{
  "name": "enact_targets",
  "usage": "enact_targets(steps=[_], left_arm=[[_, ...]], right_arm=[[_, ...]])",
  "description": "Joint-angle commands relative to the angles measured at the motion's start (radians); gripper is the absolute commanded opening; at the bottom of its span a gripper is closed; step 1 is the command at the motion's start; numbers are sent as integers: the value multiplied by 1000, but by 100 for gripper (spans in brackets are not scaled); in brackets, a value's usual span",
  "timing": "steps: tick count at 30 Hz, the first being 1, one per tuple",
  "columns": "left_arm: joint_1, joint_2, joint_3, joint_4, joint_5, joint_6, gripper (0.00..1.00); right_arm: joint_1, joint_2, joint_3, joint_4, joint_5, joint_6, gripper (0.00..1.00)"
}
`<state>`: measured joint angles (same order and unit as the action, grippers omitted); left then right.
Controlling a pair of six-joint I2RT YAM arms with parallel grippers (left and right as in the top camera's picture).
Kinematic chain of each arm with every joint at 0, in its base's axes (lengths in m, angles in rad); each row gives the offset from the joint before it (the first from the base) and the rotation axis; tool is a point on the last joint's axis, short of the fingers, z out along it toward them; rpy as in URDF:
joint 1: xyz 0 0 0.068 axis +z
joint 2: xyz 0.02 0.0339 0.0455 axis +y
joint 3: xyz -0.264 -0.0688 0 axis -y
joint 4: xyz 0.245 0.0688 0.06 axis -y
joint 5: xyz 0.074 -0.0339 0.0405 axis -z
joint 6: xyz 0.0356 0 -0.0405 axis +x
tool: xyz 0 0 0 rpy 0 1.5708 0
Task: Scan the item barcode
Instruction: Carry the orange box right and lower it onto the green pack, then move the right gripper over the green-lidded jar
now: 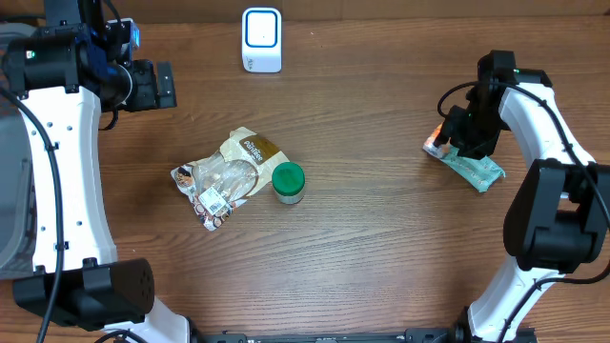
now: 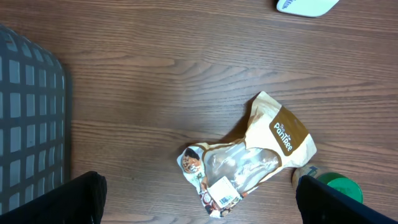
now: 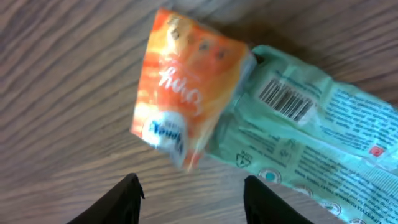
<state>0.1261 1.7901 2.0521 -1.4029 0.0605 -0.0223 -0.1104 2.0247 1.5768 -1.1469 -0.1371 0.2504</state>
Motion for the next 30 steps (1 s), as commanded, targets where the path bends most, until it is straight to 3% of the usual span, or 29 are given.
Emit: enact_targets(steps=[1, 5, 11, 17, 23, 30], left_arm=[[-2, 8, -2, 1, 8, 16, 100], [-2, 8, -2, 1, 8, 16, 100], [-2, 8, -2, 1, 8, 16, 100], [-2, 8, -2, 1, 8, 16, 100], [-2, 8, -2, 1, 8, 16, 100], [-2, 8, -2, 1, 8, 16, 100]], right_arm=[[5, -4, 63, -37, -76, -74, 50], [58, -6, 216, -150, -93, -174, 58], [278, -6, 389, -224, -30, -259, 68], [517, -2, 383, -172, -21, -259, 83], [712, 0, 349, -142, 48, -251, 89], [818, 49, 307, -110, 93, -136, 100]])
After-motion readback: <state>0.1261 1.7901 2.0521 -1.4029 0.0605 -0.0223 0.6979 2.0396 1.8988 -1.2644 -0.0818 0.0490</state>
